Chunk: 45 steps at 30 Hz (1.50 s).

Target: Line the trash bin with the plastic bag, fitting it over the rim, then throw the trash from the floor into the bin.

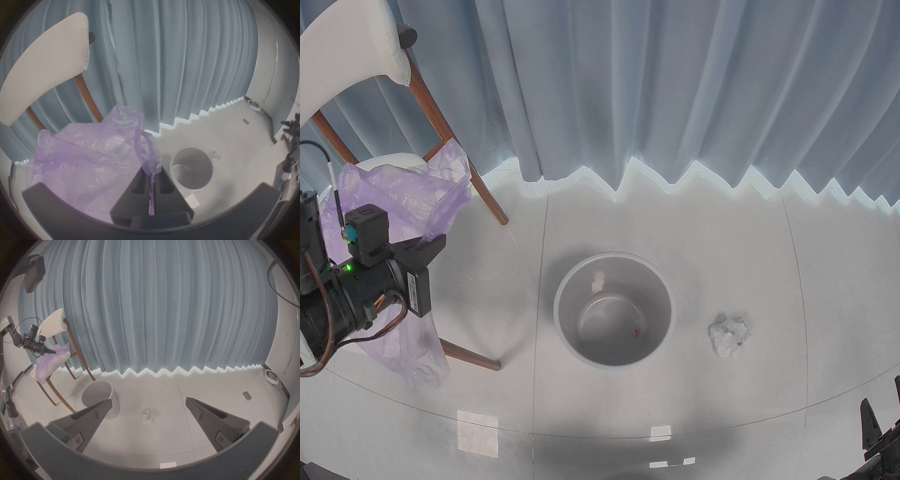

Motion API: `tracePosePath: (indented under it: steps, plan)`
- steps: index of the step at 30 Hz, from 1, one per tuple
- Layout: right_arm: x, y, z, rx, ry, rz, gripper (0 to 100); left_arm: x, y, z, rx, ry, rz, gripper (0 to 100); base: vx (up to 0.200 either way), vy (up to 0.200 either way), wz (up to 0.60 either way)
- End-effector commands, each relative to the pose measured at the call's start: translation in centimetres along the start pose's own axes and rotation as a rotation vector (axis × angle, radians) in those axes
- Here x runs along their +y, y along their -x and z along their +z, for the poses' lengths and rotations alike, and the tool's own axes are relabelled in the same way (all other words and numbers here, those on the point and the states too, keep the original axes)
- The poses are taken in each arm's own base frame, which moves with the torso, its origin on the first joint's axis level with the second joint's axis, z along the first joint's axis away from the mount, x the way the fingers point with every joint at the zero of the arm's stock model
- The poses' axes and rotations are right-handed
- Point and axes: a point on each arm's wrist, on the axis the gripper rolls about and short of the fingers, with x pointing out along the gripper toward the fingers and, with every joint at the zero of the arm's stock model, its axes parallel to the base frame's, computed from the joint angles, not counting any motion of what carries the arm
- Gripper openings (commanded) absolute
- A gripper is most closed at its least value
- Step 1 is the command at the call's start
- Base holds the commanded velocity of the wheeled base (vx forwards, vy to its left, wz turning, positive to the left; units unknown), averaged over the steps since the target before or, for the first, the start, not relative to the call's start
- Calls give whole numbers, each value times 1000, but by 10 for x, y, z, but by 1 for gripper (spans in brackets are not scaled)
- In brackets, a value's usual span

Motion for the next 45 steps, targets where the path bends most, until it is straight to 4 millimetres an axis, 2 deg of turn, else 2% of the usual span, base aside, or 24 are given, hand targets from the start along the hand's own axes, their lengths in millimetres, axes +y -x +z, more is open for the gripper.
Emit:
tracePosePath:
  steps: [1,4,5,7,10,12,15,16,17,20,24,26,27,30,31,37,41,45]
  plan:
    - [0,0,-5,1,0,0,100,-15,26,17,-99,83,-118,0,0,0,0]
    - [0,0,-5,1,0,-2,100,-35,30,37,-156,233,-290,0,0,0,0]
    - [0,0,-5,1,0,-2,100,-35,30,37,-156,233,-290,0,0,0,0]
    - [0,0,-5,1,0,0,100,-48,28,54,-183,316,-394,0,0,0,0]
    - [0,0,-5,1,1,2,100,-61,25,62,-181,353,-477,0,0,0,0]
    - [0,0,-5,1,1,0,100,-67,24,64,-173,365,-511,0,0,0,0]
    - [0,0,-5,1,1,2,100,-86,17,65,-137,384,-603,0,0,0,0]
    - [0,0,-5,1,1,2,100,-86,17,65,-137,384,-603,0,0,0,0]
    - [0,0,-5,1,1,0,100,-97,10,65,-115,382,-626,0,0,0,0]
    - [0,0,-5,1,1,2,100,-110,1,64,-85,374,-649,0,0,0,0]
    - [0,0,-5,1,1,2,100,-123,-10,73,-93,377,-672,0,0,0,0]
    - [0,0,-5,1,1,2,100,-123,-10,73,-93,377,-672,0,0,0,0]
    - [0,0,-5,1,1,2,100,-137,-20,77,-88,378,-694,0,0,0,0]
    - [0,0,-5,1,1,2,100,-140,-22,77,-84,376,-695,0,0,0,0]
    - [0,0,-5,1,1,2,100,-148,-29,77,-71,381,-701,0,0,0,0]
    - [0,0,-5,1,1,0,100,-167,-37,87,-69,431,-735,0,0,0,0]
    - [0,0,-5,1,1,0,100,-173,-45,80,-39,422,-726,0,0,0,0]
    - [0,0,-5,1,1,2,100,-167,-60,60,21,404,-669,0,0,0,0]
